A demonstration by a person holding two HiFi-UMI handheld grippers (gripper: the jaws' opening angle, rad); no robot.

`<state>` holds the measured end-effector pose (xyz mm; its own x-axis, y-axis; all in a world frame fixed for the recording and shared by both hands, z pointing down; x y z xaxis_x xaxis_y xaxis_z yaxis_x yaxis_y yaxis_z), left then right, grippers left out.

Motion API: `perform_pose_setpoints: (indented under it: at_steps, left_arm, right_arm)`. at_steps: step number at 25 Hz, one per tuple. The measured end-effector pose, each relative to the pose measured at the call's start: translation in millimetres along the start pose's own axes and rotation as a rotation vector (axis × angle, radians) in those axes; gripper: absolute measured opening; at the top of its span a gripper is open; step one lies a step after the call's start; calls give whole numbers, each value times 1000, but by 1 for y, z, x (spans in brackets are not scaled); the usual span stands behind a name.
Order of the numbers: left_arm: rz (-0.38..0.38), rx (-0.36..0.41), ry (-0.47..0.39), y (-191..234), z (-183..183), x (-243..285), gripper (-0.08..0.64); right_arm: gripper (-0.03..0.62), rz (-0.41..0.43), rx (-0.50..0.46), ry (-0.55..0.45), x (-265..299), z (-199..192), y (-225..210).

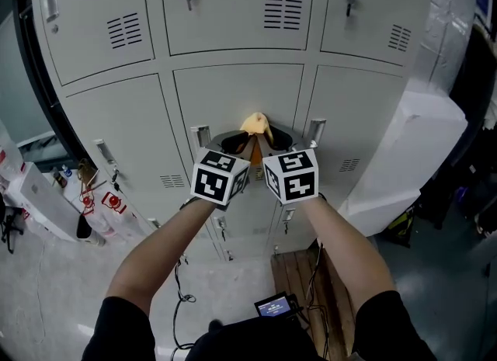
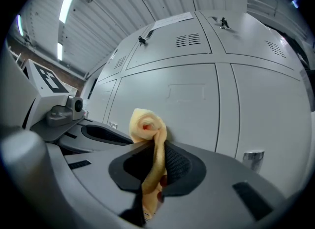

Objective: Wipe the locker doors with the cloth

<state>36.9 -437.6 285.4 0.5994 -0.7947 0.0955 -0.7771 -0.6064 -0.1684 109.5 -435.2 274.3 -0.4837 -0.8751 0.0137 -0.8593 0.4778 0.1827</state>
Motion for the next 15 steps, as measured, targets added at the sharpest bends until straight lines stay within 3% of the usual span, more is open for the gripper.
perform_pose_setpoints:
  at_steps: [15]
  left_arm:
    - [-87,-5,-14,-61,10,52,38]
  right_arm:
    - [71,-91,30,30,-39,-19,-68]
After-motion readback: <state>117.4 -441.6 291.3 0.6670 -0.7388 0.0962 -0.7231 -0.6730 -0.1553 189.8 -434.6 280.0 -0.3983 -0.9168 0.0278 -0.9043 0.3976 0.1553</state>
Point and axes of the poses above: the fingertips, and each gripper's own axes: x forward along the fingers, y to its left, z out of its top, the point moved 5 cm from there along -x, backward along the fingers, and after that the axes turned 5 degrees about z, right-handed, at the moved point
